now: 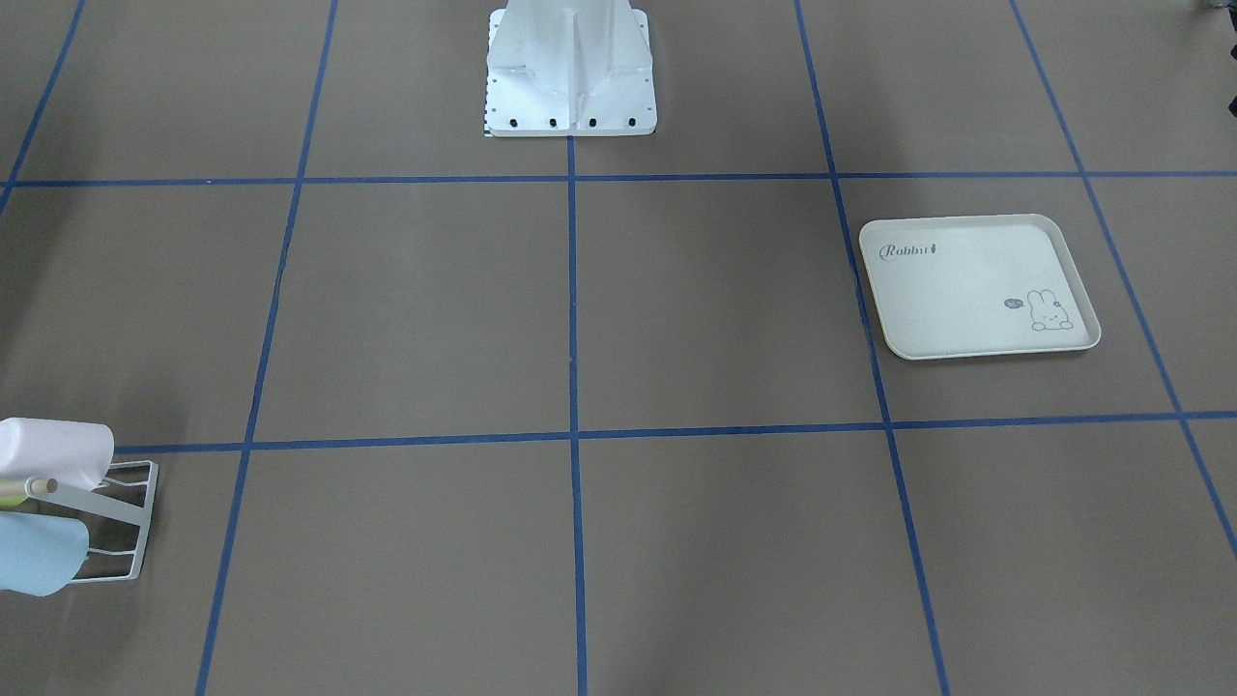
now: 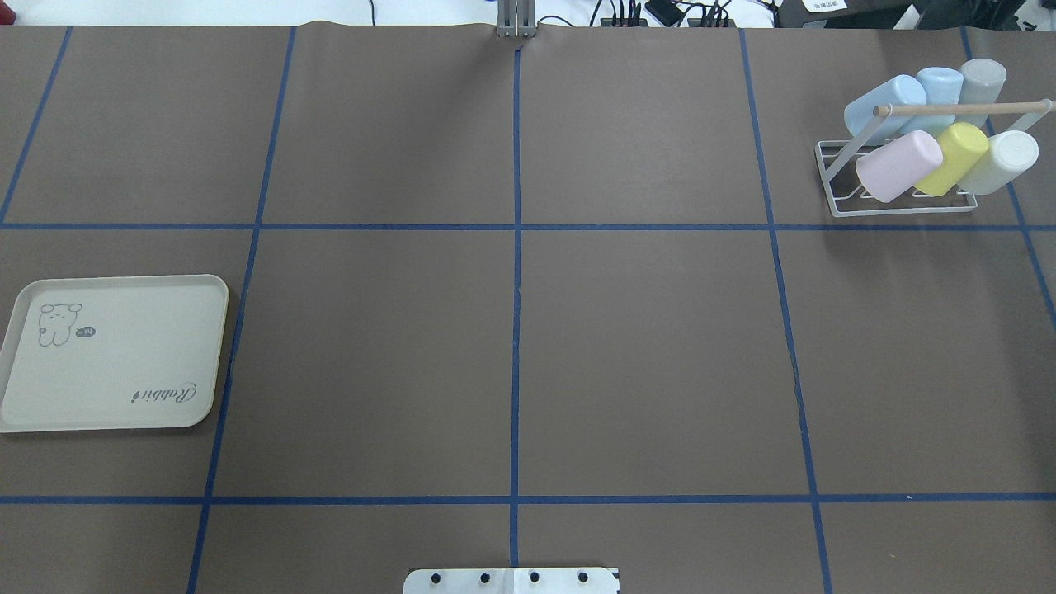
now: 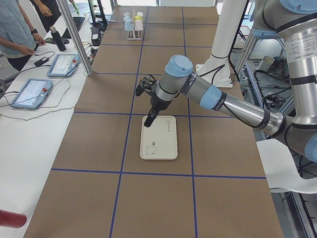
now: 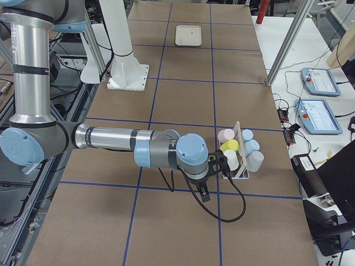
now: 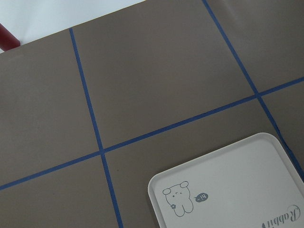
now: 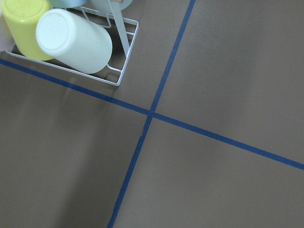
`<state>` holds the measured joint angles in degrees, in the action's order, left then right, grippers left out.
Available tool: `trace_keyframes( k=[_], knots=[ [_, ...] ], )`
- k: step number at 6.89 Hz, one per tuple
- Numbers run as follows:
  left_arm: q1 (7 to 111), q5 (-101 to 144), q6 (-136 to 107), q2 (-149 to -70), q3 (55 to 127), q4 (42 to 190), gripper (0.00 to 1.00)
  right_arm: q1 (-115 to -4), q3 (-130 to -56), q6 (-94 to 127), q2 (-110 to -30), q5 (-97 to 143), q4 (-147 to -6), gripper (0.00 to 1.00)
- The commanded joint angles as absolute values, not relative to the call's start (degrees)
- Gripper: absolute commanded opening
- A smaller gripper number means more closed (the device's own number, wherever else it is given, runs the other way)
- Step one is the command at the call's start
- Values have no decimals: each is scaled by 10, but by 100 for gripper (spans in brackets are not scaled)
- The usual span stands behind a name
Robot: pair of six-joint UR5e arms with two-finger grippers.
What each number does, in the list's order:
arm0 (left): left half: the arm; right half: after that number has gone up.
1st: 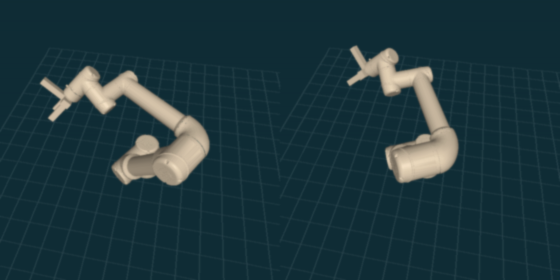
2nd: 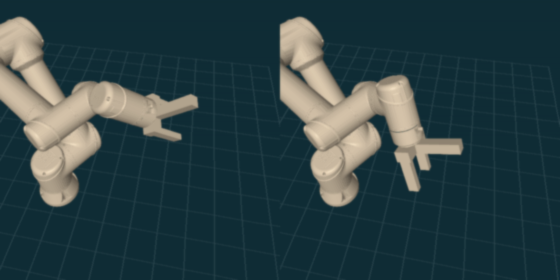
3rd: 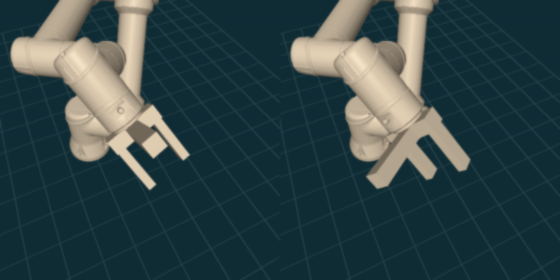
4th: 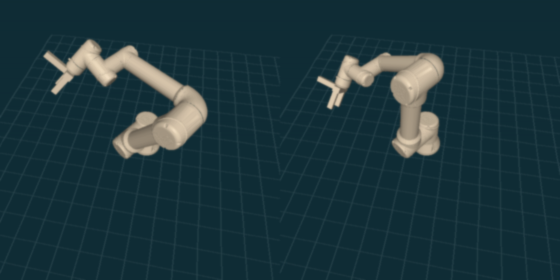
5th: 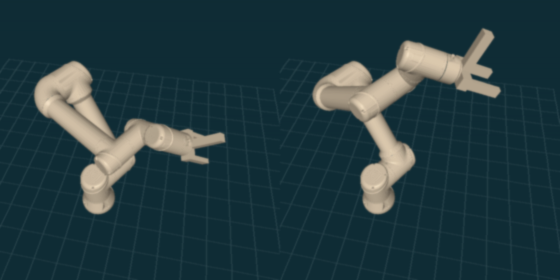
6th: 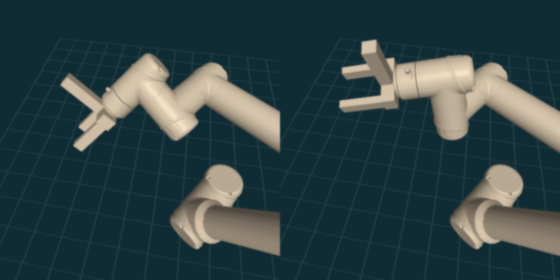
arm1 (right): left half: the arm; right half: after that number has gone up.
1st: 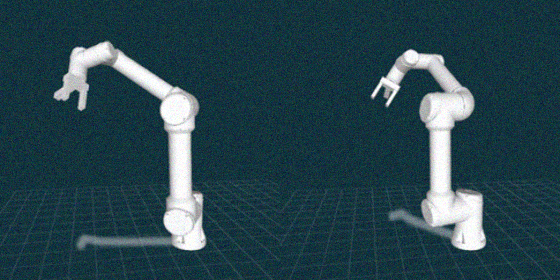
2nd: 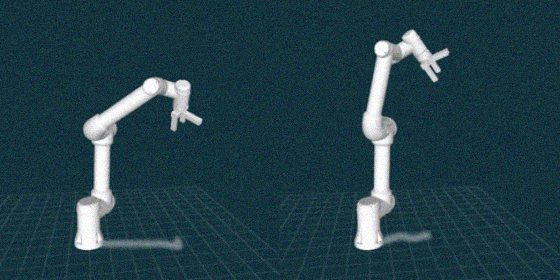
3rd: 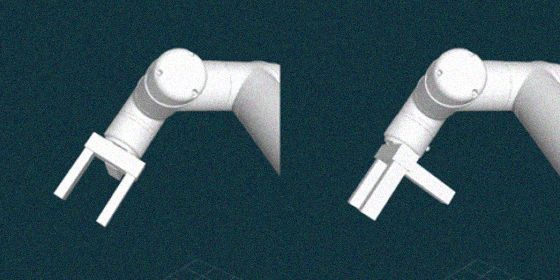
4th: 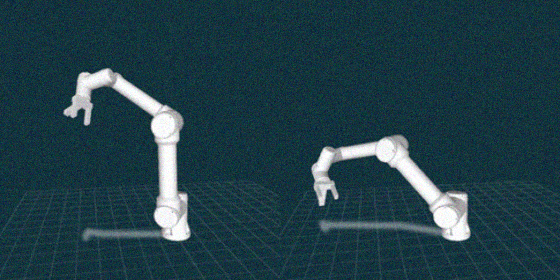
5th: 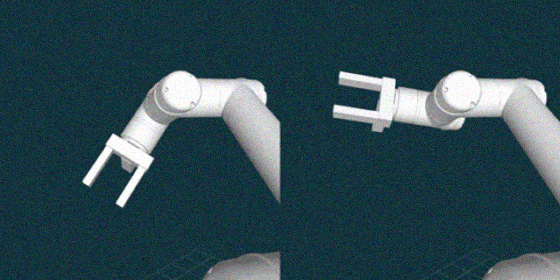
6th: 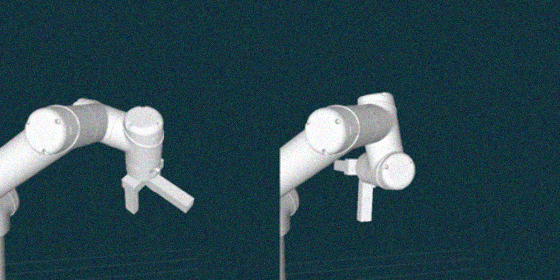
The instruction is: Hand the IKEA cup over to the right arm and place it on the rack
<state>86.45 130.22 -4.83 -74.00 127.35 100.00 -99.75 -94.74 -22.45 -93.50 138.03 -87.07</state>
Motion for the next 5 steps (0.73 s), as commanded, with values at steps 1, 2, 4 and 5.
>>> trace_keyframes(
  k=[1, 2, 4, 5],
  knots=[
    [865, 1303, -48, -740, 1265, 999, 100, -1006, -957, -225, -933, 1379, -936, 100],
    [865, 1303, -48, -741, 1266, 1000, 100, -1010, -968, -226, -948, 1379, -946, 100],
    [865, 1306, -48, -742, 1268, 999, 100, -1008, -980, -226, -958, 1375, -947, 100],
    [865, 1307, -48, -742, 1267, 999, 100, -1010, -980, -226, -958, 1375, -949, 100]
  ],
)
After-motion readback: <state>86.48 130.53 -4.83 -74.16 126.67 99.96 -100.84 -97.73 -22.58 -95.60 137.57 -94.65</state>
